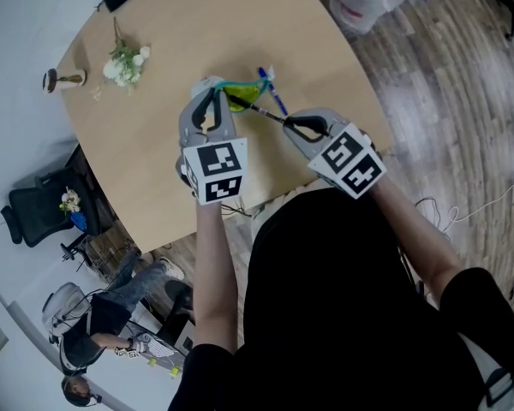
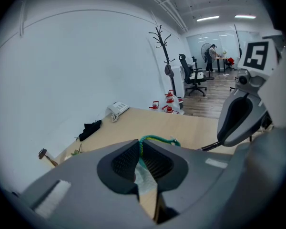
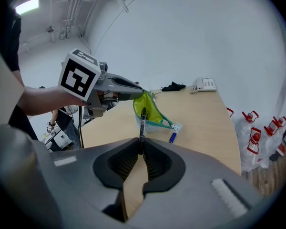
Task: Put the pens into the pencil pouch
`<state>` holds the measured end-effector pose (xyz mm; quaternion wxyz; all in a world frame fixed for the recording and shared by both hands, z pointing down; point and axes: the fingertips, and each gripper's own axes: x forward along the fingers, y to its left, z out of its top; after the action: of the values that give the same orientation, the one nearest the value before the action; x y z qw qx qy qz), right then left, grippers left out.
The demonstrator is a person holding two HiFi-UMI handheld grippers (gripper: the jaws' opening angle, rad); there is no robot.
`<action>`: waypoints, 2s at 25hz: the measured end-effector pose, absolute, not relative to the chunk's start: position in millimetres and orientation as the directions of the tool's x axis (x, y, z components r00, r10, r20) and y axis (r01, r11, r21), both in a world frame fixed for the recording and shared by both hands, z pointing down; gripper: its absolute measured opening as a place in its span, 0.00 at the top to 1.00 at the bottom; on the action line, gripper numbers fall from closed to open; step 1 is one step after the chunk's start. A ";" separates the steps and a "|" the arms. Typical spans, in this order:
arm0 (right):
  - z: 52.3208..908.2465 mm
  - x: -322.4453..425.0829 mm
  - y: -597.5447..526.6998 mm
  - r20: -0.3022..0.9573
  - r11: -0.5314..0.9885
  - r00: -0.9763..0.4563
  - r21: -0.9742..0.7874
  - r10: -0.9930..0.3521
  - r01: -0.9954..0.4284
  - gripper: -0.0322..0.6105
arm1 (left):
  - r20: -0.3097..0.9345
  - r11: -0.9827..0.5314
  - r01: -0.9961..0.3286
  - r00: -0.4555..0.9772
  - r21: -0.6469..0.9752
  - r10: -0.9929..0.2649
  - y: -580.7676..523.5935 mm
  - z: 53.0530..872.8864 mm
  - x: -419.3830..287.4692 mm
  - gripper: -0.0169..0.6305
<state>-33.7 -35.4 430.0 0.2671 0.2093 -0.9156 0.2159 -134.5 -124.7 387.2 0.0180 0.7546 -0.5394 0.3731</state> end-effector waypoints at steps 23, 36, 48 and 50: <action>428.4 -90.4 -64.3 0.558 0.806 -0.791 -0.333 -0.250 -0.490 0.88 | 0.587 -0.393 -0.850 0.127 -0.350 -0.799 -112.6 386.2 -146.7 0.94; 426.7 -109.8 -73.4 0.551 0.805 -0.799 -0.346 -0.242 -0.482 0.88 | 0.585 -0.386 -0.855 0.125 -0.346 -0.801 -109.3 387.0 -147.9 0.94; 430.1 -119.5 -74.6 0.556 0.806 -0.798 -0.349 -0.233 -0.479 0.88 | 0.592 -0.384 -0.855 0.117 -0.348 -0.797 -107.0 386.8 -148.7 0.94; 430.5 -120.0 -74.4 0.557 0.803 -0.796 -0.349 -0.236 -0.483 0.88 | 0.594 -0.385 -0.855 0.118 -0.347 -0.796 -106.7 386.9 -148.2 0.94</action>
<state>-120.0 -74.4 430.5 0.2520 0.1963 -0.9156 0.2444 -148.2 -106.7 386.9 0.0404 0.7465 -0.5529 0.3681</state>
